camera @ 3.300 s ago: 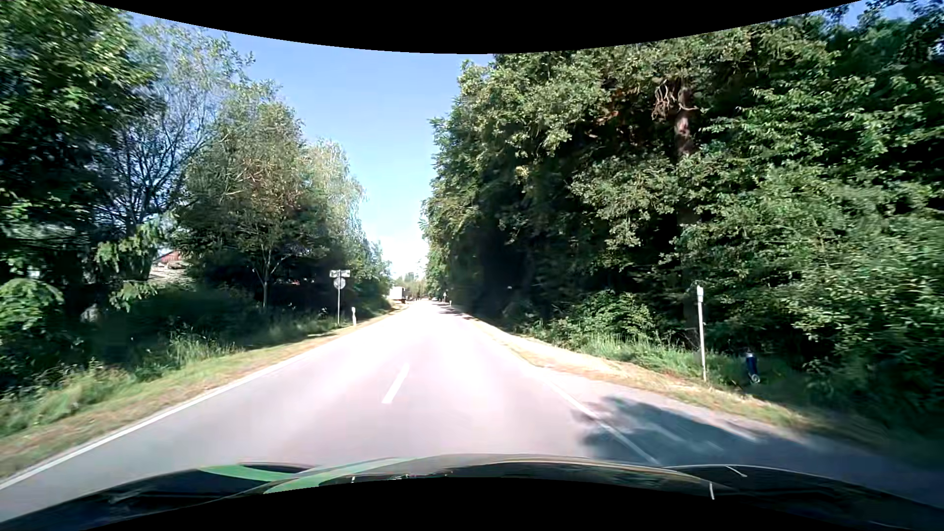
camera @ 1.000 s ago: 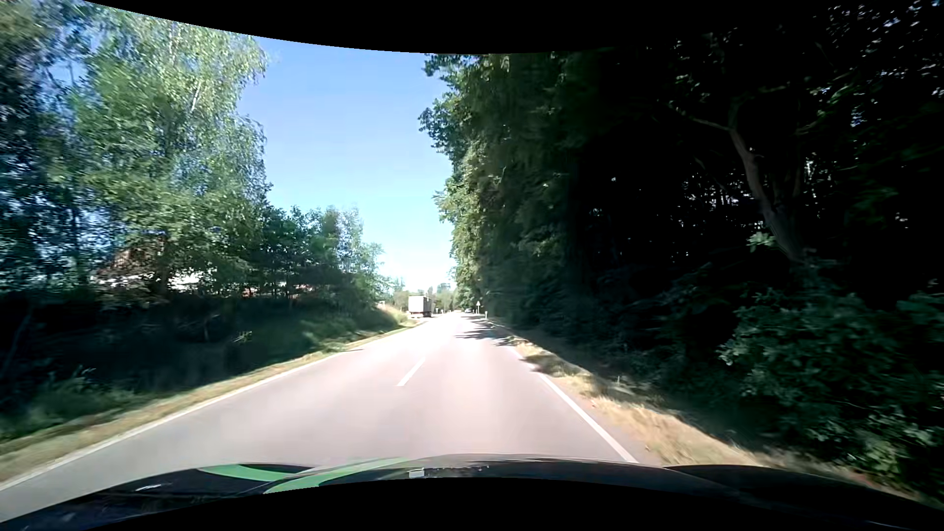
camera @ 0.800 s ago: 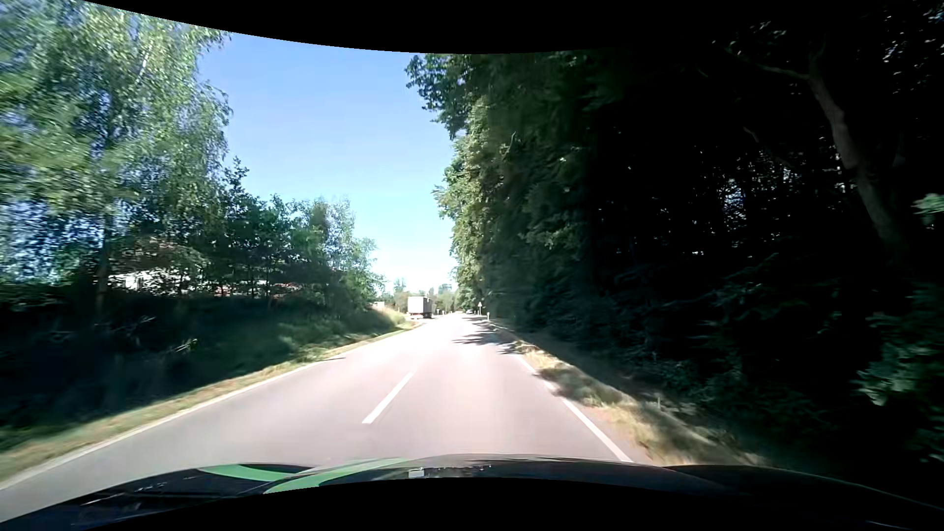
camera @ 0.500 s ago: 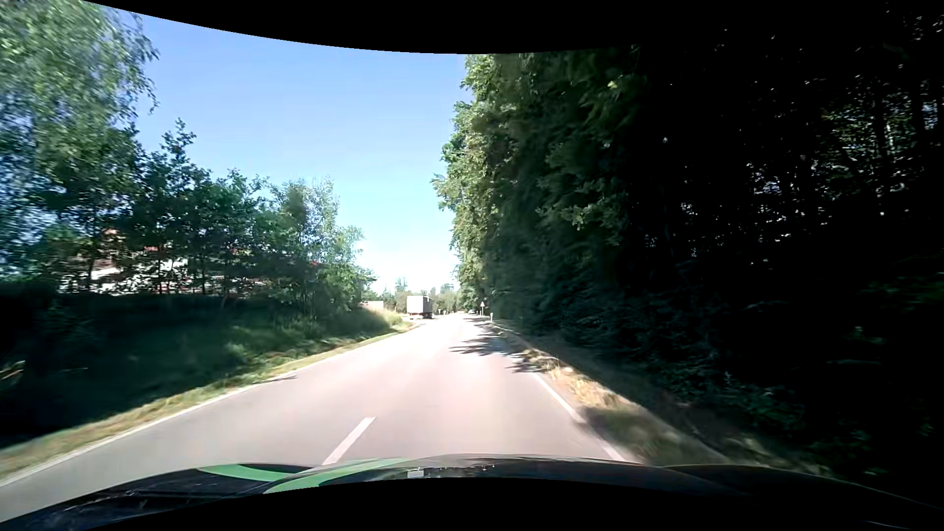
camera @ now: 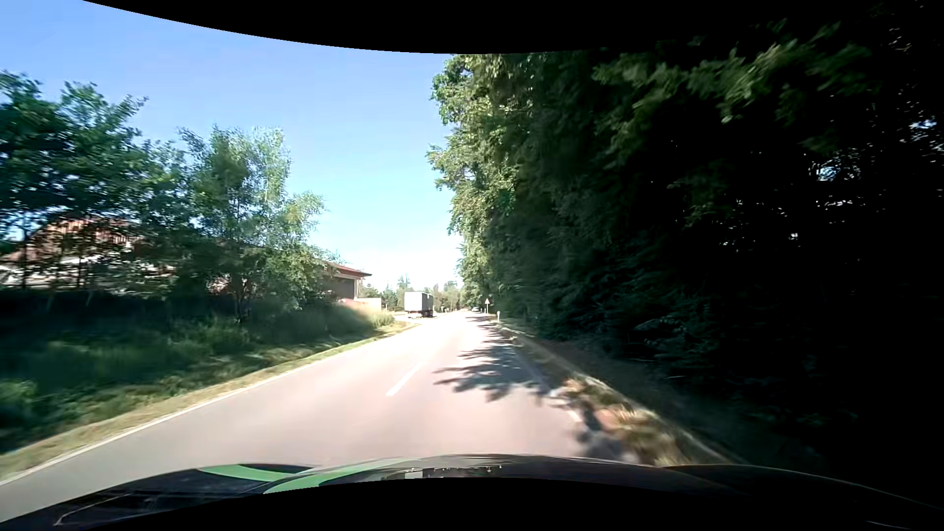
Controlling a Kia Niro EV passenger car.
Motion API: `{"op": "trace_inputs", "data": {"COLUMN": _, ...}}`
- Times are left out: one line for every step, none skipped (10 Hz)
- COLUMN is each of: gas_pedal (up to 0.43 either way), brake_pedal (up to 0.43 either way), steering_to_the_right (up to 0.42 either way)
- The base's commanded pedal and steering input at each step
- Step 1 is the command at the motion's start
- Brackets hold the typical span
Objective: Follow the waypoints while adhering to traffic rules and regulations
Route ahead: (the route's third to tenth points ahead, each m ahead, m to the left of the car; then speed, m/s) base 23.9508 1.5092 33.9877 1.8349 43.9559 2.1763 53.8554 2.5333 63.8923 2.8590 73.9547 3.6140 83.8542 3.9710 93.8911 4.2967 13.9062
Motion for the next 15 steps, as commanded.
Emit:
{"op": "trace_inputs", "data": {"gas_pedal": 0.398, "brake_pedal": 0.000, "steering_to_the_right": -0.010}}
{"op": "trace_inputs", "data": {"gas_pedal": 0.390, "brake_pedal": 0.000, "steering_to_the_right": -0.009}}
{"op": "trace_inputs", "data": {"gas_pedal": 0.378, "brake_pedal": 0.000, "steering_to_the_right": -0.005}}
{"op": "trace_inputs", "data": {"gas_pedal": 0.370, "brake_pedal": 0.000, "steering_to_the_right": -0.004}}
{"op": "trace_inputs", "data": {"gas_pedal": 0.358, "brake_pedal": 0.000, "steering_to_the_right": -0.004}}
{"op": "trace_inputs", "data": {"gas_pedal": 0.350, "brake_pedal": 0.000, "steering_to_the_right": -0.004}}
{"op": "trace_inputs", "data": {"gas_pedal": 0.350, "brake_pedal": 0.000, "steering_to_the_right": -0.003}}
{"op": "trace_inputs", "data": {"gas_pedal": 0.350, "brake_pedal": 0.000, "steering_to_the_right": -0.003}}
{"op": "trace_inputs", "data": {"gas_pedal": 0.339, "brake_pedal": 0.000, "steering_to_the_right": -0.003}}
{"op": "trace_inputs", "data": {"gas_pedal": 0.331, "brake_pedal": 0.000, "steering_to_the_right": -0.003}}
{"op": "trace_inputs", "data": {"gas_pedal": 0.319, "brake_pedal": 0.000, "steering_to_the_right": -0.003}}
{"op": "trace_inputs", "data": {"gas_pedal": 0.311, "brake_pedal": 0.000, "steering_to_the_right": -0.003}}
{"op": "trace_inputs", "data": {"gas_pedal": 0.299, "brake_pedal": 0.000, "steering_to_the_right": -0.003}}
{"op": "trace_inputs", "data": {"gas_pedal": 0.287, "brake_pedal": 0.000, "steering_to_the_right": -0.003}}
{"op": "trace_inputs", "data": {"gas_pedal": 0.268, "brake_pedal": 0.000, "steering_to_the_right": -0.003}}
